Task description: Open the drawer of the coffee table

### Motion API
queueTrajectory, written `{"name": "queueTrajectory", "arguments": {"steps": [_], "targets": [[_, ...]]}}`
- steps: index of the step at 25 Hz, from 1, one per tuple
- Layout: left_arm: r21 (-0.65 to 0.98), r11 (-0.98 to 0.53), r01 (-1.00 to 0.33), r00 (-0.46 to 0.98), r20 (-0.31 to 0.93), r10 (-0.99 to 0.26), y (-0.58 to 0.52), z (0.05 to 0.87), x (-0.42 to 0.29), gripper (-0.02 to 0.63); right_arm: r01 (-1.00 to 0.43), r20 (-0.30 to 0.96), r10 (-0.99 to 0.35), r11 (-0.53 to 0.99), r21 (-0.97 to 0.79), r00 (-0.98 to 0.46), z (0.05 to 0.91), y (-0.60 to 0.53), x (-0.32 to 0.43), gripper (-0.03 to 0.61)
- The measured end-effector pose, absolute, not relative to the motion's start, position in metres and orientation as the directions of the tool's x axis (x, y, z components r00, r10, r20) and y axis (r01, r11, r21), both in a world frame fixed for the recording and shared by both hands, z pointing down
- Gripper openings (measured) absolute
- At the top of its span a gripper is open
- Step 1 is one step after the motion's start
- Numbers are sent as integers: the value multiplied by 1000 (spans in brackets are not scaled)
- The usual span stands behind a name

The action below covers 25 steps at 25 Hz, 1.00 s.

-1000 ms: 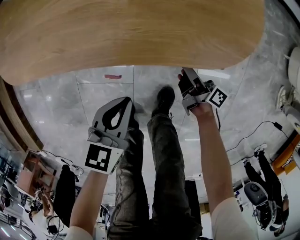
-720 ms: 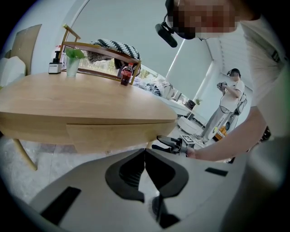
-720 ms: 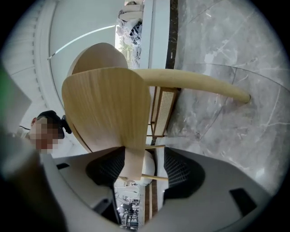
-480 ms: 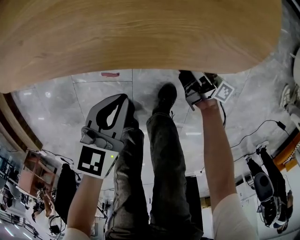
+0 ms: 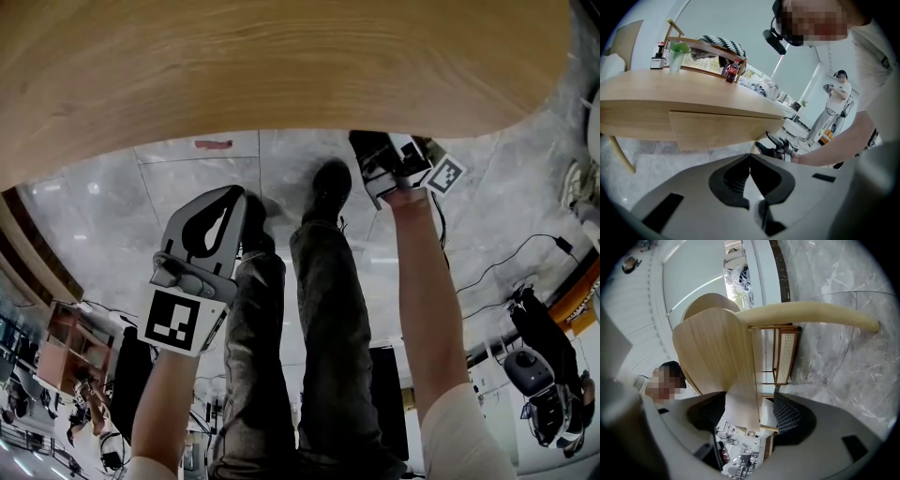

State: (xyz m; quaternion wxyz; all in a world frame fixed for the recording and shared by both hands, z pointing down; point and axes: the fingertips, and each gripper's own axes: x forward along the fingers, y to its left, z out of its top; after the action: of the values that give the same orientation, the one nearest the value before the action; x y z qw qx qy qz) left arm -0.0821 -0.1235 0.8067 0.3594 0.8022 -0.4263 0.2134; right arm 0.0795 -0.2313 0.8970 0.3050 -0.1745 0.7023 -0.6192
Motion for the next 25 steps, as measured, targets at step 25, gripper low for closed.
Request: {"name": "queueTrajectory", "arguments": {"steps": [25], "targets": [[405, -433, -805, 587, 645, -489, -87, 829, -80, 20, 268, -425, -773, 333, -904, -471, 898, -235, 113, 353]]}}
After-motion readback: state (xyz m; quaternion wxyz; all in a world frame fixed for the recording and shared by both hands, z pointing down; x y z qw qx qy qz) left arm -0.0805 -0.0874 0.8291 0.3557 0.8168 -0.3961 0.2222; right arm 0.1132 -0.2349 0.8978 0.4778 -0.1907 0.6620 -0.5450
